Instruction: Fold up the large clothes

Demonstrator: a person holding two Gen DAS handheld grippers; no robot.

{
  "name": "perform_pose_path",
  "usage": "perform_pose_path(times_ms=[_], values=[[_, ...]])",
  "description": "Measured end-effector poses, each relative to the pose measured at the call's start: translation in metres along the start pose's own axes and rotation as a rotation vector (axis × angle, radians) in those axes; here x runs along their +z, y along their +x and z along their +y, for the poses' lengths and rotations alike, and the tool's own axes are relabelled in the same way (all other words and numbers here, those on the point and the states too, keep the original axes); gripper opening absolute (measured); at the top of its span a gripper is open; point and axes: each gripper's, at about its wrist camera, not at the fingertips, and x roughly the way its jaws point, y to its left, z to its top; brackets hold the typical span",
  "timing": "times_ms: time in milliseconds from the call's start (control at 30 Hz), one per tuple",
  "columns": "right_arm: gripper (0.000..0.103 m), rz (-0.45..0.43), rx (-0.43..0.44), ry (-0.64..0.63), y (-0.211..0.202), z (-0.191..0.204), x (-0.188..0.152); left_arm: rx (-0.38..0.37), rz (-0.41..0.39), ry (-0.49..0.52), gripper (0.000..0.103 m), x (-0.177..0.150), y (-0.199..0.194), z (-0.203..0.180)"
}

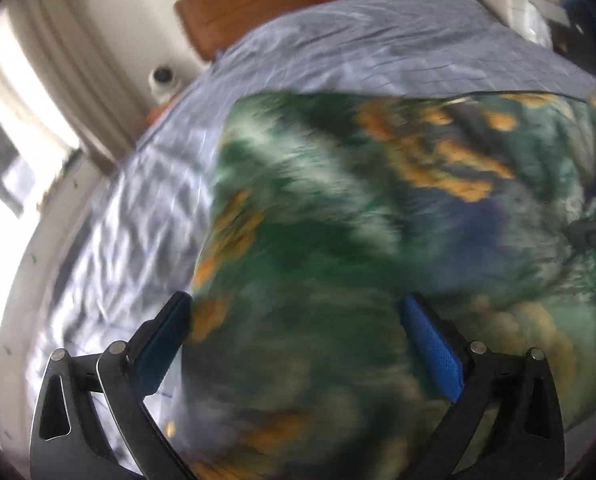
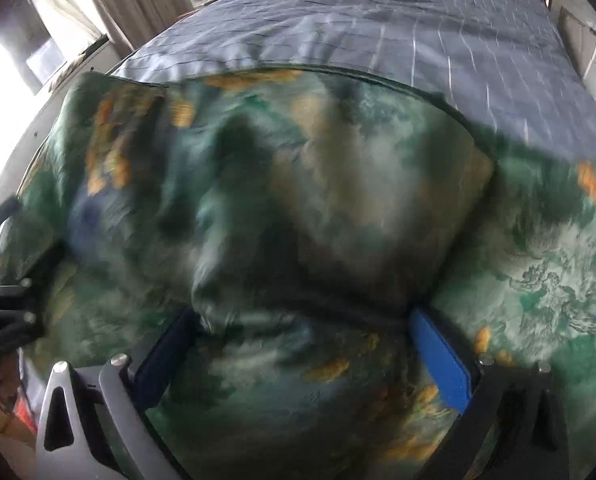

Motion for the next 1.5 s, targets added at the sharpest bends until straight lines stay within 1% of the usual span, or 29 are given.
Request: perform_pose_path(times_ms=[67, 100, 133, 267, 400, 500, 533, 600, 667, 700, 733, 800, 833, 900, 1000, 1100, 1200, 1267, 1367, 1400, 1500], values=[[0.103, -0.036, -0.004, 0.013, 0.001, -0.005, 0.001, -0.100, 0.032, -0.103, 0.103, -0.003, 0.009, 0.017], [0.103, -0.044, 0.004, 0.009, 0.002, -0.006, 0.001, -0.126, 0.042, -0.138, 0.103, -0.004, 0.011, 0.024], [0.103, -0.049, 0.015, 0.005, 0.002, -0.008, 0.000, -0.138, 0.039, -0.149, 0.103, -0.004, 0.011, 0.026], [0.103, -0.077, 0.062, -0.001, -0.011, -0.014, 0.002, -0.113, 0.017, -0.120, 0.103, -0.005, -0.004, 0.022], [0.103, -0.143, 0.084, -0.013, -0.049, -0.012, -0.002, -0.106, -0.026, -0.101, 0.103, -0.007, -0.035, 0.017], [0.103, -0.211, 0.114, -0.035, -0.087, -0.008, -0.015, -0.111, -0.056, -0.090, 0.103, -0.013, -0.058, 0.011], [0.103, -0.237, 0.130, -0.042, -0.103, -0.006, -0.024, -0.111, -0.061, -0.087, 0.103, -0.015, -0.062, 0.010], [0.103, -0.263, 0.146, -0.044, -0.117, -0.006, -0.041, -0.101, -0.070, -0.085, 0.103, -0.026, -0.067, 0.005], [0.103, -0.272, 0.154, -0.031, -0.120, -0.009, -0.062, -0.067, -0.059, -0.068, 0.103, -0.035, -0.062, -0.002], [0.103, -0.262, 0.146, -0.016, -0.115, -0.013, -0.071, -0.030, -0.049, -0.043, 0.103, -0.040, -0.055, -0.008], [0.103, -0.223, 0.130, 0.018, -0.100, -0.022, -0.081, -0.005, -0.048, -0.022, 0.103, -0.043, -0.052, -0.012], [0.103, -0.152, 0.118, 0.078, -0.076, -0.039, -0.091, 0.023, -0.065, 0.010, 0.103, -0.048, -0.058, -0.016], [0.102, -0.156, 0.126, 0.096, -0.072, -0.045, -0.098, 0.029, -0.072, 0.014, 0.103, -0.049, -0.064, -0.017], [0.102, -0.189, 0.119, 0.099, -0.083, -0.044, -0.103, -0.001, -0.099, 0.011, 0.103, -0.054, -0.084, -0.016], [0.102, -0.242, 0.125, 0.115, -0.108, -0.042, -0.113, -0.055, -0.109, -0.023, 0.103, -0.068, -0.106, -0.014], [0.102, -0.299, 0.112, 0.156, -0.131, -0.047, -0.134, -0.118, -0.083, -0.070, 0.103, -0.088, -0.119, -0.021], [0.102, -0.326, 0.066, 0.195, -0.145, -0.058, -0.160, -0.165, -0.030, -0.076, 0.103, -0.102, -0.114, -0.041], [0.102, -0.321, 0.042, 0.236, -0.149, -0.064, -0.180, -0.180, 0.023, -0.062, 0.103, -0.112, -0.104, -0.055], [0.102, -0.287, 0.035, 0.271, -0.145, -0.073, -0.201, -0.192, 0.132, -0.038, 0.103, -0.128, -0.081, -0.077], [0.102, -0.277, 0.027, 0.278, -0.144, -0.075, -0.208, -0.188, 0.145, -0.049, 0.103, -0.132, -0.076, -0.080], [0.102, -0.264, 0.020, 0.299, -0.141, -0.080, -0.225, -0.180, 0.118, -0.100, 0.103, -0.139, -0.076, -0.080]])
